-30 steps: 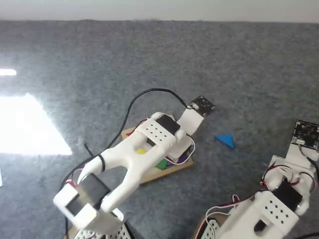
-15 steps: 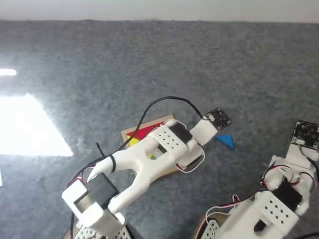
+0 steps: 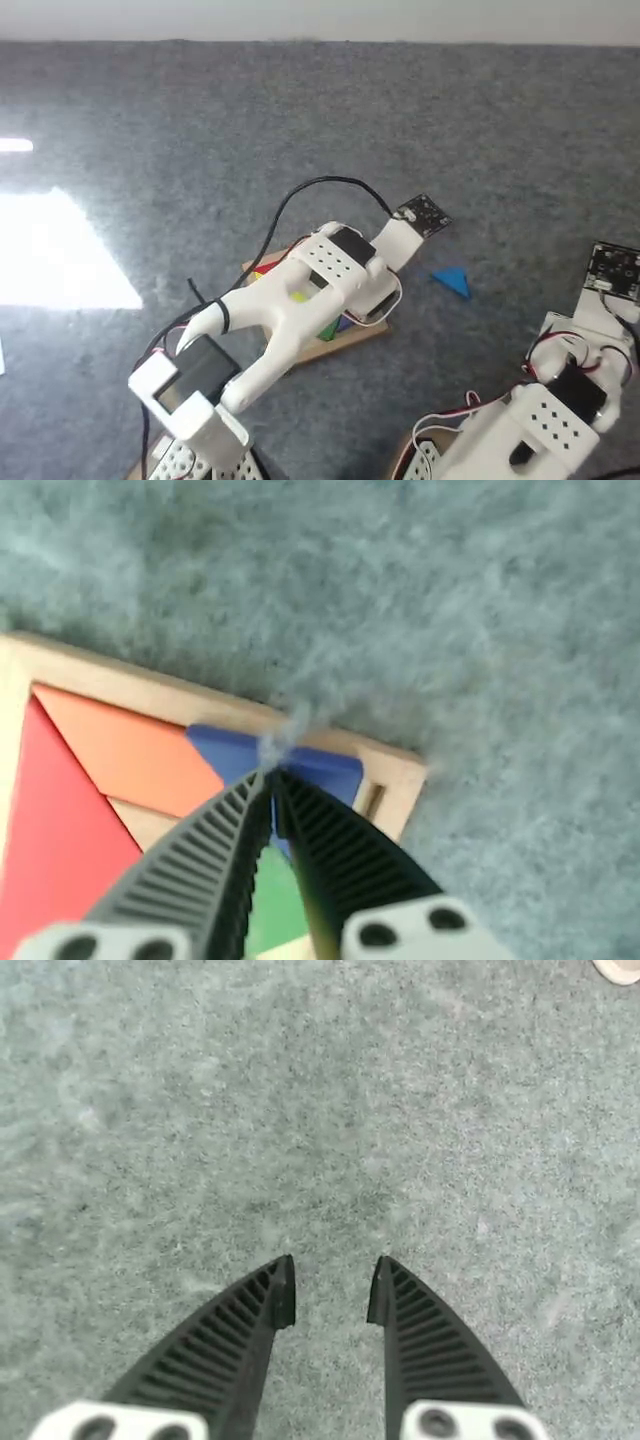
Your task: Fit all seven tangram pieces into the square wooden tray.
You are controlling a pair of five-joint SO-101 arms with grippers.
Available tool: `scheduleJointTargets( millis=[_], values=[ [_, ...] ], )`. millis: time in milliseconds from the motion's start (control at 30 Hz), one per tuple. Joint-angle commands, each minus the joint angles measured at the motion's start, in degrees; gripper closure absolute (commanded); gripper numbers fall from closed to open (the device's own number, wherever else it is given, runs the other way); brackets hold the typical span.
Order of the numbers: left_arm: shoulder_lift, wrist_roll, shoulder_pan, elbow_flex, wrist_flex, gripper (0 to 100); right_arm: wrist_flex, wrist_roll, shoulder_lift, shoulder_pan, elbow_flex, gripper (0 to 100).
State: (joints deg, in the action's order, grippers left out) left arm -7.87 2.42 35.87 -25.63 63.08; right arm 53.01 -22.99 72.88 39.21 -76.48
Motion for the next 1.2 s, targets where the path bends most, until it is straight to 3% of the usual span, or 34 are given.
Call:
scheduleJointTargets(
  millis=[0, 400, 667, 1167],
  values=[
    [3.2, 0.2, 0.8, -0.8, 1.1, 99, 0.4, -0.5, -0.2, -0.6, 0.9, 86.1],
    [4.6, 1.8, 1.9, -5.4, 0.4, 99, 0.4, -0.5, -0.2, -0.6, 0.9, 86.1],
    [16.1, 1.8, -0.2, -0.7, 3.3, 99, 0.4, -0.5, -0.2, -2.7, 0.8, 86.2],
    [-2.3, 2.6, -1.6, 9.6, -0.7, 99, 0.5, -0.5, -0.2, -2.9, 0.8, 86.2]
  ],
)
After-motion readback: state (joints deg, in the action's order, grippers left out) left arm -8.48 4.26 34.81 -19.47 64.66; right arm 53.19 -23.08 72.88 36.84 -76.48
